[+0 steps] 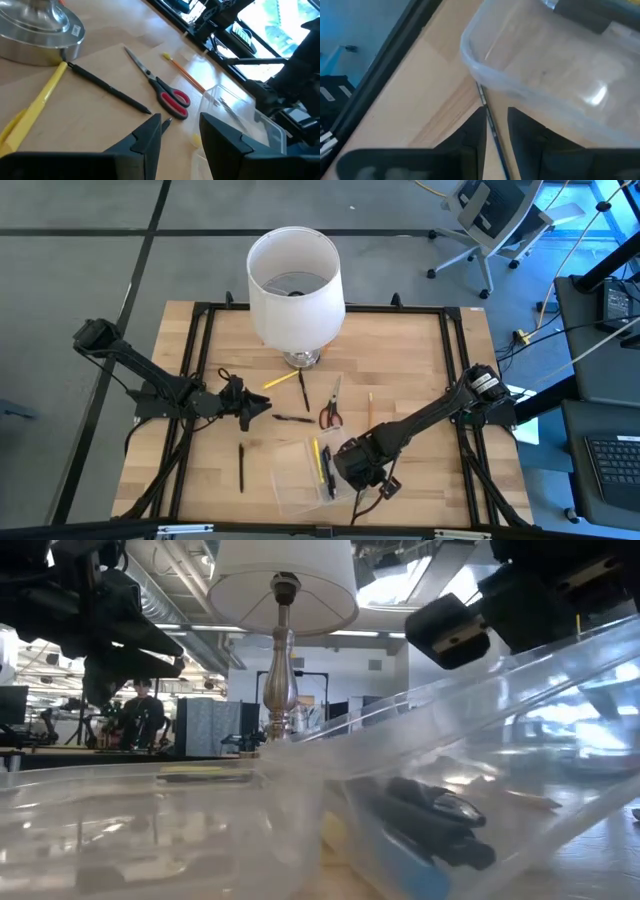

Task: Pick & place school supplies into a supply box
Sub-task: Adjust the transparent supply box on the table, then put the bottom black pen into the transparent supply box

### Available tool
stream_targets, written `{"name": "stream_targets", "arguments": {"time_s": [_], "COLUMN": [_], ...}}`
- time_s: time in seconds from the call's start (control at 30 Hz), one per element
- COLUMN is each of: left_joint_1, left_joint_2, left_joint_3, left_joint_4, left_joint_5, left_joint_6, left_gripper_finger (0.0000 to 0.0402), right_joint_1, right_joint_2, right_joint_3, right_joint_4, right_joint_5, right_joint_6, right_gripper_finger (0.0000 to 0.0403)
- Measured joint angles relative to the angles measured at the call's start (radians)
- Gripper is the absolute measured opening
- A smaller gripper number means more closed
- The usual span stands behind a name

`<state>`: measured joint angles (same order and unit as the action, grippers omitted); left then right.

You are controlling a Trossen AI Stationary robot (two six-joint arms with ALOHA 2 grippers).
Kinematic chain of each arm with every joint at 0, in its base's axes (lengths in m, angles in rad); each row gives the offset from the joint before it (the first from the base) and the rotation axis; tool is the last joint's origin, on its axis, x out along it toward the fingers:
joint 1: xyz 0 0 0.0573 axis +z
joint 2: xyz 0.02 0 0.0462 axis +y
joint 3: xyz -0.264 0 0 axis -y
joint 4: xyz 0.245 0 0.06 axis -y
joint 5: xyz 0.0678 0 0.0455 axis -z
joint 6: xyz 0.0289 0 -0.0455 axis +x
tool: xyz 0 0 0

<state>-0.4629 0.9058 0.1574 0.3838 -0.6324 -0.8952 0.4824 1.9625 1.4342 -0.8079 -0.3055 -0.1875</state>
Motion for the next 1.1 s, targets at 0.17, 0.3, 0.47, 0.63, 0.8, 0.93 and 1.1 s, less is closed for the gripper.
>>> {"name": "stream_targets", "arguments": {"time_s": [0.17,0.3,0.47,0.63,0.8,0.93,1.1], "left_joint_1": [0.0,0.0,0.0,0.0,0.0,0.0,0.0], "left_joint_2": [0.0,0.0,0.0,0.0,0.0,0.0,0.0], "left_joint_3": [0.0,0.0,0.0,0.0,0.0,0.001,0.071], "left_joint_4": [0.0,0.0,0.0,0.0,0.001,0.003,-0.073], "left_joint_5": [0.004,0.004,0.004,0.004,0.007,0.077,0.191], "left_joint_6": [-0.008,0.001,0.002,0.036,0.088,0.118,0.128], "left_gripper_finger": [0.0127,0.0127,0.0127,0.0127,0.0127,0.0127,0.0127], "right_joint_1": [0.0,0.0,0.0,0.0,0.0,-0.001,-0.01], "right_joint_2": [0.0,0.0,0.0,-0.02,-0.104,-0.195,-0.323], "right_joint_3": [0.0,0.007,0.028,0.039,0.009,-0.07,-0.251], "right_joint_4": [-0.06,-0.133,-0.204,-0.227,-0.225,-0.171,0.004], "right_joint_5": [0.001,-0.002,-0.003,-0.002,0.087,0.16,0.168], "right_joint_6": [0.034,0.074,0.076,0.092,0.131,0.177,0.312], "right_gripper_finger": [0.0083,0.0083,0.0083,0.0083,0.0083,0.0083,0.0083]}}
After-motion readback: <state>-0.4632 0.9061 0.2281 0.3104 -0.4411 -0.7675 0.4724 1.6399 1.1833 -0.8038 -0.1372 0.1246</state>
